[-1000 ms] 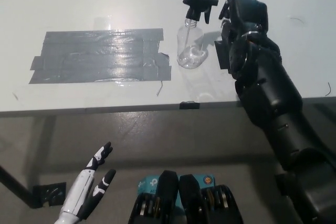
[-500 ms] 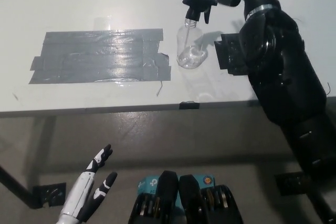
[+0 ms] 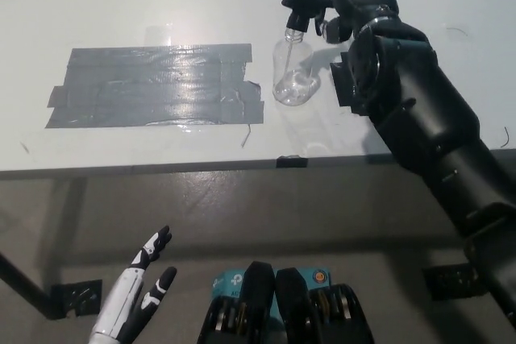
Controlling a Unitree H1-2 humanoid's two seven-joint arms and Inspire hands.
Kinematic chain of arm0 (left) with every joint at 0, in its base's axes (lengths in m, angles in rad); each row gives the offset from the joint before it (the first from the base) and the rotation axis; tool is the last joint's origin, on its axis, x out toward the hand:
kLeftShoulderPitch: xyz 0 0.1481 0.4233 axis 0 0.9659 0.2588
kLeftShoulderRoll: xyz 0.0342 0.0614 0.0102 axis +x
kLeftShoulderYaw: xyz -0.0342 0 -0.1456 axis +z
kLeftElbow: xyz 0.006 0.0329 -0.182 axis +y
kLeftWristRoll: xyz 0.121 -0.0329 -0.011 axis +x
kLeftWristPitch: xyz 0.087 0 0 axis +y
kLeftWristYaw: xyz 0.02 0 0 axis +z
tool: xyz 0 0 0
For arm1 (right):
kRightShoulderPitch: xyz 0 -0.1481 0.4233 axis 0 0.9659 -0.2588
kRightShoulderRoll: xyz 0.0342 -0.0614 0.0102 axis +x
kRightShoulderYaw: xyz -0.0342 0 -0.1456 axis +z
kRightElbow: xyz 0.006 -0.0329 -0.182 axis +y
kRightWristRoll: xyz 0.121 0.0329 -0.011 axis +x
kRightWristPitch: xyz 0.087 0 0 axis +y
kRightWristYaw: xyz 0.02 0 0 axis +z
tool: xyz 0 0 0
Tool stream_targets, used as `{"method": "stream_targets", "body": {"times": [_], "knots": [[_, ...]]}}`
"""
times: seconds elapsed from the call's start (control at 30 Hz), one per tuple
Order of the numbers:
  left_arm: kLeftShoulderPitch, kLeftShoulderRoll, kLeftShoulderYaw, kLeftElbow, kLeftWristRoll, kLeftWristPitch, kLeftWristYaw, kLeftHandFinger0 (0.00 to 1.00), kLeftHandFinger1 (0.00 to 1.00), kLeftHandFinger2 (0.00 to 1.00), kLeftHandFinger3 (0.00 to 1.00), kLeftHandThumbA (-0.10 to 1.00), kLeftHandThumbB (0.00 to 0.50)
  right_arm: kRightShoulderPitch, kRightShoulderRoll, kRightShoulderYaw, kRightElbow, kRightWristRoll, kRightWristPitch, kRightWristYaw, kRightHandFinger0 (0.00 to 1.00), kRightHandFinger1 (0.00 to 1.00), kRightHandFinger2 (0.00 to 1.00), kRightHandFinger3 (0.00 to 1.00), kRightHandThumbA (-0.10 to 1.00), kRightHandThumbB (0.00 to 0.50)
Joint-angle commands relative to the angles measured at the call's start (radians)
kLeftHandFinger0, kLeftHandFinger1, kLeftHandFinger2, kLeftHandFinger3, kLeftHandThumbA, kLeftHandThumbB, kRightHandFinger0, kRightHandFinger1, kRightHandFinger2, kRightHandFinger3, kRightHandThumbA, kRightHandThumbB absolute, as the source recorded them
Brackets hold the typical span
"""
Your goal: The robot grabs the black lid of the spray bottle on the desk and places it on the black area of the desk
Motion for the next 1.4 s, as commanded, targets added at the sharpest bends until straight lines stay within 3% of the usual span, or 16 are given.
{"method": "stream_targets", "body": {"times": [0.0, 0.43, 0.77, 1.0, 1.13, 1.37], "knots": [[-0.005, 0.010, 0.007, -0.029, 0.000, -0.017, 0.003, 1.00, 1.00, 1.00, 1.00, 1.00, 0.178, -0.110, -0.011, 0.008, 0.056, 0.029, -0.054, -0.026, 1.00, 1.00, 1.00, 1.00, 0.64, 0.500], [0.011, 0.004, 0.008, -0.039, -0.014, -0.008, -0.002, 1.00, 1.00, 1.00, 1.00, 0.98, 0.172, -0.134, 0.009, 0.021, 0.088, 0.051, -0.055, -0.056, 1.00, 1.00, 1.00, 1.00, 0.65, 0.500], [0.014, 0.007, 0.005, -0.038, -0.003, -0.013, 0.000, 1.00, 1.00, 1.00, 1.00, 1.00, 0.175, -0.146, 0.028, 0.025, 0.086, 0.074, -0.055, -0.037, 1.00, 1.00, 1.00, 1.00, 0.74, 0.500], [0.011, 0.006, 0.005, -0.040, -0.009, -0.007, -0.005, 1.00, 1.00, 1.00, 1.00, 0.99, 0.174, -0.159, 0.037, 0.026, 0.129, 0.086, -0.065, -0.043, 1.00, 1.00, 1.00, 1.00, 0.73, 0.500], [0.011, 0.006, 0.004, -0.032, 0.001, -0.014, 0.002, 1.00, 1.00, 1.00, 1.00, 1.00, 0.203, -0.166, 0.042, 0.032, 0.156, 0.090, -0.065, -0.041, 1.00, 1.00, 1.00, 1.00, 0.74, 0.500], [0.007, 0.006, 0.007, -0.038, -0.002, -0.010, 0.001, 1.00, 1.00, 1.00, 1.00, 1.00, 0.179, -0.207, 0.060, 0.039, 0.277, 0.094, -0.082, -0.079, 1.00, 1.00, 1.00, 1.00, 0.72, 0.500]]}}
